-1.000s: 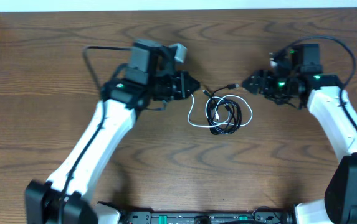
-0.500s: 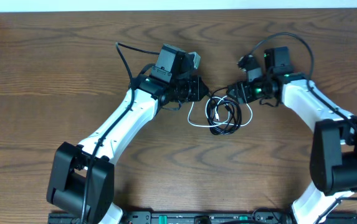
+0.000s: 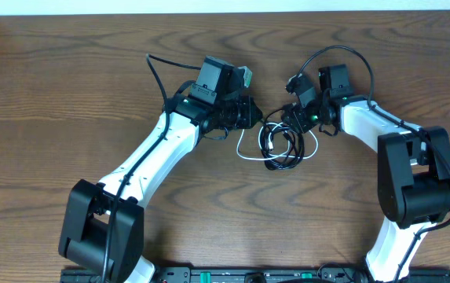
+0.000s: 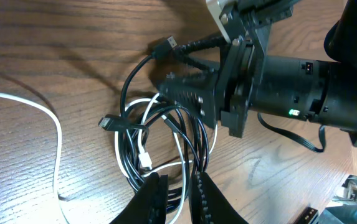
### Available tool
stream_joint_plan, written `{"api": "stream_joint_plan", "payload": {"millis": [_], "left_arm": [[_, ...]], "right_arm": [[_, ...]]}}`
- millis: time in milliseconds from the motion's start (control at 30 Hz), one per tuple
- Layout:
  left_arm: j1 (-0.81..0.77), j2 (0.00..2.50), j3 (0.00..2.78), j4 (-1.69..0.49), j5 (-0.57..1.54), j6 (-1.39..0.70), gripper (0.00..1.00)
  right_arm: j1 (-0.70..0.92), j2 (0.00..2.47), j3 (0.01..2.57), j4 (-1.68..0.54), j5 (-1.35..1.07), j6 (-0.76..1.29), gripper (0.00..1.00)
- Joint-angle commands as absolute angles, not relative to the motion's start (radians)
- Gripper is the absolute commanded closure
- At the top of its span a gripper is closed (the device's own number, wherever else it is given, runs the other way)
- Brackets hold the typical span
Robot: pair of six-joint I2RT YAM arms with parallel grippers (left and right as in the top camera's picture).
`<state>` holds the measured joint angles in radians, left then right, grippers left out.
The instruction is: Untangle cables
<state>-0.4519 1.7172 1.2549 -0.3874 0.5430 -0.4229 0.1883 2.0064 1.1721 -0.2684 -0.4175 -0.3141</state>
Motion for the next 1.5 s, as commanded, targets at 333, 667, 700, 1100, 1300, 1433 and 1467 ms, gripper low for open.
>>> {"api": "stream_joint_plan", "payload": {"millis": [333,667,700,1100,1300,1433,1467], "left_arm": [[-0.448,1.726,1.262,-0.394,0.529,-0.432,0.83],[-0.448,1.726,1.262,-0.395,0.529,-0.432,0.83],[-0.448,1.726,1.262,-0.395,0.529,-0.432,0.83],[-0.448,1.726,1.262,-0.395,0.529,-0.431,0.83],[-0.45,1.726,1.262,-0.408,0.529,-0.431,0.83],[-0.45,1.726,1.262,-0.41,0.529,-0.431,0.83],[-0.45,1.726,1.262,-0.41,0.529,-0.431,0.83]], "right_arm": [[0.219,1.964,1.177,-0.42,-0.535,-0.334,0.41],[0.23,2.026,1.177,-0.381,-0.474,-0.326,0.6],[0.23,2.027,1.177,-0.371,-0.473,-0.315,0.63],[0.19,1.908,1.278,-0.499,-0.506,-0.059,0.99],[0.171,1.808,1.296,-0.641,-0.274,0.18,0.95],[0.171,1.839,1.277,-0.715,-0.227,0.184,0.7],[0.171,1.845,1.272,-0.72,-0.213,0.199,0.67]]}}
